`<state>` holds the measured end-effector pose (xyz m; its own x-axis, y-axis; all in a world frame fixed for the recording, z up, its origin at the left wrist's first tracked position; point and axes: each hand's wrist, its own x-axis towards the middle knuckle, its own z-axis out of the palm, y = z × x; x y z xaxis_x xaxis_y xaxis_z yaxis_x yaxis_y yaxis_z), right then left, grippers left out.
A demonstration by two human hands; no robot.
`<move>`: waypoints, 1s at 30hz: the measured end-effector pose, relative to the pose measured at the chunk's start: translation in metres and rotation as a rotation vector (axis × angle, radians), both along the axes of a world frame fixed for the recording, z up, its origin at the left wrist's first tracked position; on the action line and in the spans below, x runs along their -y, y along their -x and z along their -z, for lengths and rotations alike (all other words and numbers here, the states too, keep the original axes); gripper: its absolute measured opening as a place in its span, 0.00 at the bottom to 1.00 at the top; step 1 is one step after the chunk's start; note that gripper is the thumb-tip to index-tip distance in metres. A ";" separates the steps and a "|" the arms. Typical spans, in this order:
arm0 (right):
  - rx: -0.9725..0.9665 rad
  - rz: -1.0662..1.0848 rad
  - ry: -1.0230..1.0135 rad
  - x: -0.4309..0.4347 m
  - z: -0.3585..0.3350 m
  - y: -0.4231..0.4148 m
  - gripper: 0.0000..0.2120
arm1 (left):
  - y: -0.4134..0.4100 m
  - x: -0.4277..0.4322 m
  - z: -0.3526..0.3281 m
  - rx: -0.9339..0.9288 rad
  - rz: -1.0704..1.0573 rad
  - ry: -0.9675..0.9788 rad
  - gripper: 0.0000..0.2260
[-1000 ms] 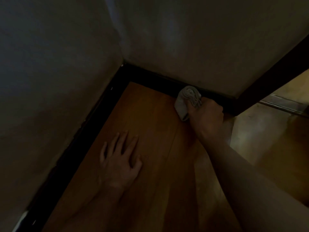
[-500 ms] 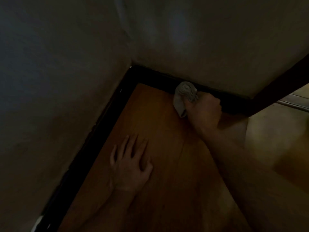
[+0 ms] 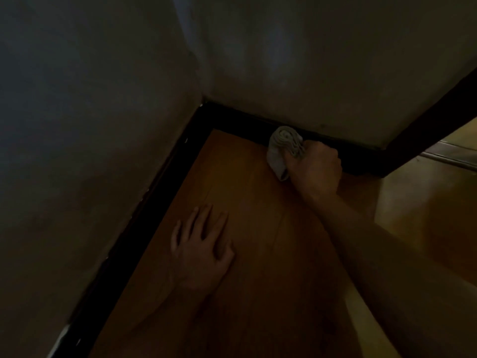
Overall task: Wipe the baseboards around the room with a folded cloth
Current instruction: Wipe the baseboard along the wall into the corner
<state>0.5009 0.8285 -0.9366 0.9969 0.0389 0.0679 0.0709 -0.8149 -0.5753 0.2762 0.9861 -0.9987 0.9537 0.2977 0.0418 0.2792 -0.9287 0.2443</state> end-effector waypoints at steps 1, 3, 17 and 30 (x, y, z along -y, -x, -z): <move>0.007 0.011 0.008 0.009 0.000 0.001 0.21 | 0.000 0.000 0.000 -0.004 0.004 0.008 0.29; 0.017 0.037 0.022 0.026 0.000 0.003 0.20 | 0.000 0.000 0.000 -0.018 0.009 0.012 0.29; 0.101 0.029 0.106 0.085 -0.001 0.007 0.21 | -0.017 0.021 -0.008 -0.004 0.082 0.104 0.29; 0.095 -0.041 0.035 0.066 0.011 0.002 0.20 | -0.019 0.032 0.005 0.094 0.036 0.036 0.28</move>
